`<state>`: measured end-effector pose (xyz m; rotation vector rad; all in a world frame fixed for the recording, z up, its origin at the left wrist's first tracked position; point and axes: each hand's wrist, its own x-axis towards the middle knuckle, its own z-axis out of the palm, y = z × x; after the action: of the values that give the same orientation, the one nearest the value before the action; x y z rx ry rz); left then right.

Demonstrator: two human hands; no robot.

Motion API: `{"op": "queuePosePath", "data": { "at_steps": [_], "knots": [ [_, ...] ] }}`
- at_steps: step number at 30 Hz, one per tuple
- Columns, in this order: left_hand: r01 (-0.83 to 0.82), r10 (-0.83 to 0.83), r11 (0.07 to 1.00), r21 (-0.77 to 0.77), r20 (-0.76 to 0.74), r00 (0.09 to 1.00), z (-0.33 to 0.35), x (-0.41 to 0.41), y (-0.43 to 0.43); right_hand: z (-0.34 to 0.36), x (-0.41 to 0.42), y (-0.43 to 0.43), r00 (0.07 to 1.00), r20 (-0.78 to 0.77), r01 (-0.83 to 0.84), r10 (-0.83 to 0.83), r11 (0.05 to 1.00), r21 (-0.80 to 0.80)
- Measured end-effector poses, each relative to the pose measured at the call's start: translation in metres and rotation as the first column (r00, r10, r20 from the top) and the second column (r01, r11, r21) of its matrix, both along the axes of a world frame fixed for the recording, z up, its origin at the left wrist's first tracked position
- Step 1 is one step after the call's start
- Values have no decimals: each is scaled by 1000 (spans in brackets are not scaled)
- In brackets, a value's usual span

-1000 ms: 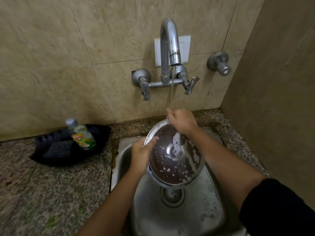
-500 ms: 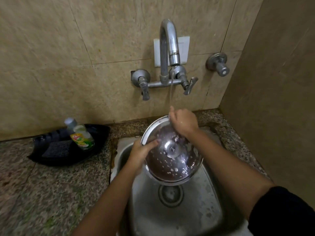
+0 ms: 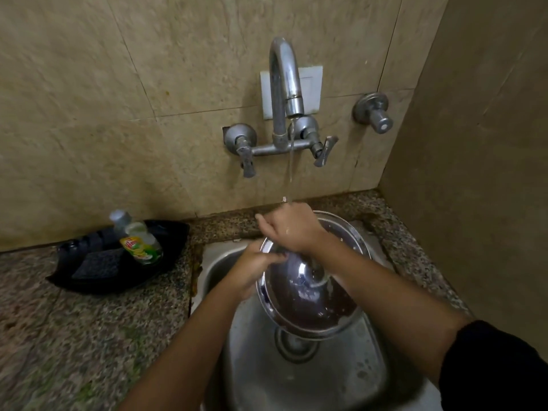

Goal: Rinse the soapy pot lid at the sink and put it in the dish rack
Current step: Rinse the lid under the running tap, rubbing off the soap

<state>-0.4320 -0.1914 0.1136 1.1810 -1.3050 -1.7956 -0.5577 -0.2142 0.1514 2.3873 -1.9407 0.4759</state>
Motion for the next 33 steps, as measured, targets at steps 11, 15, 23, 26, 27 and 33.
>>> {"op": "queuePosePath", "data": {
  "at_steps": [11, 15, 23, 26, 27, 33],
  "knots": [
    [-46, 51, 997, 55, -95, 994, -5, -2, 10, -15, -13, 1, 955, 176, 256, -239, 963, -85],
    [-267, 289, 949, 167, -127, 949, -11, 2, 17, -36, -53, 8, 821, 251, 548, -512, 831, -96],
    [-388, 419, 894, 226, -110, 901, -15, -12, 16, -68, 1, 64, 977, 118, -189, 177, 977, 100],
    [-474, 502, 854, 215, -101, 859, -22, 8, 8, -91, -37, 102, 987, -15, -153, 157, 976, 154],
    [-492, 516, 848, 195, -94, 852, -23, 13, 9, -96, -53, 103, 997, -57, -45, 54, 987, 152],
    [-421, 437, 885, 198, -45, 898, -20, 1, 23, -65, -35, 30, 961, 75, 263, -264, 964, 27]
  ]
}}
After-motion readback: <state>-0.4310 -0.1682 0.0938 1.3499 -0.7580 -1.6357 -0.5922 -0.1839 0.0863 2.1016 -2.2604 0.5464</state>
